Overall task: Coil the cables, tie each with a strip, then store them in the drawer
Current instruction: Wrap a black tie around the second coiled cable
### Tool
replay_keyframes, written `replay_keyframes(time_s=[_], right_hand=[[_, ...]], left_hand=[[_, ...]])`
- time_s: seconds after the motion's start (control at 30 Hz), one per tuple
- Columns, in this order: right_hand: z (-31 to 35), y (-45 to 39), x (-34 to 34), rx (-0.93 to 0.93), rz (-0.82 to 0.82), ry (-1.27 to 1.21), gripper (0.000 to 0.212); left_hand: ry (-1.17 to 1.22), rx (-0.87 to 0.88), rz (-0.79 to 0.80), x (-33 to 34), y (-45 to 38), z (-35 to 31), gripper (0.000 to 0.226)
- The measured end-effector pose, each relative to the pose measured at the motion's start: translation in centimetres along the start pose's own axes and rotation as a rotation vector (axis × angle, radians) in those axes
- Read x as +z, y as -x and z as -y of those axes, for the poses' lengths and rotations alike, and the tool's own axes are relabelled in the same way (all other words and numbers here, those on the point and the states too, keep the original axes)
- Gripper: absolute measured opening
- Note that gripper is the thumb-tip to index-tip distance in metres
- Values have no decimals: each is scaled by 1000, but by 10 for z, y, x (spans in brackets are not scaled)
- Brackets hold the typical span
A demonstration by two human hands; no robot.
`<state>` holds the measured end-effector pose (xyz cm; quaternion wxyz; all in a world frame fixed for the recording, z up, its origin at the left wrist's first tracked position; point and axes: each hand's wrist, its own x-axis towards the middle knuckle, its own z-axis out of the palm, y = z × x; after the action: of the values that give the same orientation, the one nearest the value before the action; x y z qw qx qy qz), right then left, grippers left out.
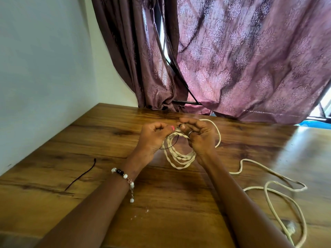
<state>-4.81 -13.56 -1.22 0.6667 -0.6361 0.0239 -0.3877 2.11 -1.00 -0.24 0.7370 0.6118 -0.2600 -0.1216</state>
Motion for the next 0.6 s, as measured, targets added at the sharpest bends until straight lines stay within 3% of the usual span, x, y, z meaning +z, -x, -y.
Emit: replay_keyframes(time_s=[0.6], right_hand=[[-4,-2,0,-19,-1,22,25]], left_hand=[[1,-32,-40,0,-2,1,13]])
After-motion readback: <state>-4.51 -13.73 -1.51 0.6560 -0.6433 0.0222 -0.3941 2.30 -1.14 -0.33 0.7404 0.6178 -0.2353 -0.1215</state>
